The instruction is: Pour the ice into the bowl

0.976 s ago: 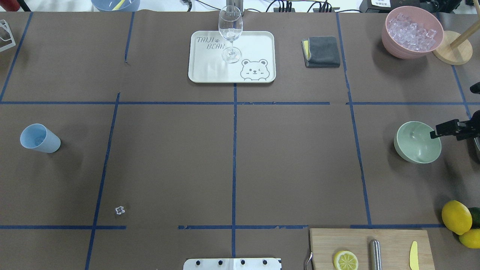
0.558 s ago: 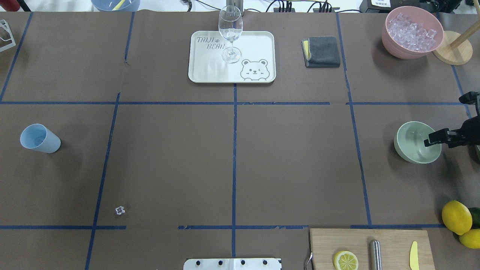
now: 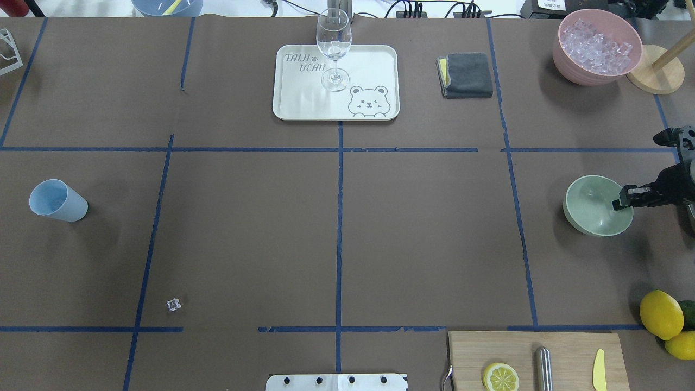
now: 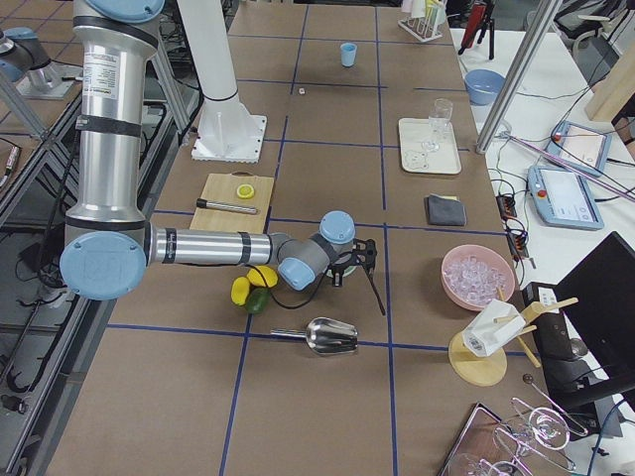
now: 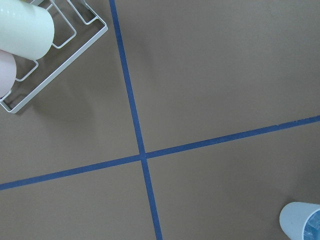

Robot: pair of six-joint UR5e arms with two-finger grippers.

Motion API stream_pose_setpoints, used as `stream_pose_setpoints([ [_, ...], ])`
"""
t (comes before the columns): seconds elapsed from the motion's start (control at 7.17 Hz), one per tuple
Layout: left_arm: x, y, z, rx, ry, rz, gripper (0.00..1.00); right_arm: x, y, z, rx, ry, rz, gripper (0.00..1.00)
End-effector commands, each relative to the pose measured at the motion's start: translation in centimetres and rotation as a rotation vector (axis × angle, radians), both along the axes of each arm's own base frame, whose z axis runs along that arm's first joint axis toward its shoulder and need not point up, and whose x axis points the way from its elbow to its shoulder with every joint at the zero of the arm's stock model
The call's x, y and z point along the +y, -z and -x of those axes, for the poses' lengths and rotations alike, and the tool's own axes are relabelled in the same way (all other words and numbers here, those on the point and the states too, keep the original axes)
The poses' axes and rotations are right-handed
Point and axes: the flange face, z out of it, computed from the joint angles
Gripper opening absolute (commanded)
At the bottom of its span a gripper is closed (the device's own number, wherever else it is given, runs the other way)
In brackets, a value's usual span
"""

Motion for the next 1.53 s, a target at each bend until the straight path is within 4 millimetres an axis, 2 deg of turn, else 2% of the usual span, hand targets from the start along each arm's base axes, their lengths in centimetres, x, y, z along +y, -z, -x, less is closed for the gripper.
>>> stream_pose_setpoints([
  [0.0, -0.1, 0.4, -0.1, 0.006, 0.021, 0.012, 1.00, 0.4, 2.4, -0.2, -0.030, 0.005, -0.030, 0.00],
  [0.28, -0.5, 2.4, -0.1, 0.010, 0.022, -0.118, 1.00, -0.5, 7.7, 0.9, -0.093, -0.005, -0.031, 0.00],
  [0.42, -0.7, 3.7, -0.1, 0.019, 0.025, -0.207, 1.00, -2.3, 11.5, 2.6, -0.155, -0.042, 0.017, 0.00],
  [0.56, -0.7, 5.2, -0.4, 0.050, 0.072, -0.222, 1.00, -2.6, 16.0, 7.5, -0.206, -0.046, 0.069, 0.00],
  [0.7, 0.2, 7.1, -2.9, 0.095, 0.100, -0.258, 1.00, -2.3, 20.1, 12.8, -0.239, -0.052, 0.110, 0.00],
  [0.84, 1.6, 7.0, -4.1, 0.149, 0.143, -0.271, 1.00, -2.6, 24.3, 17.6, -0.231, -0.080, 0.135, 0.00],
  [0.98, 2.7, 7.4, -6.2, 0.159, 0.207, -0.306, 1.00, -2.8, 30.0, 22.0, -0.212, -0.095, 0.146, 0.00],
  [1.12, 4.8, 8.2, -9.8, 0.161, 0.258, -0.314, 1.00, -1.7, 36.5, 27.4, -0.173, -0.100, 0.171, 0.00],
  [1.25, 6.6, 9.1, -12.5, 0.157, 0.292, -0.314, 1.00, 0.2, 40.4, 31.4, -0.145, -0.109, 0.150, 0.00],
  [1.39, 9.0, 8.4, -14.4, 0.153, 0.336, -0.335, 1.00, 2.0, 43.0, 34.7, -0.159, -0.142, 0.186, 0.00],
])
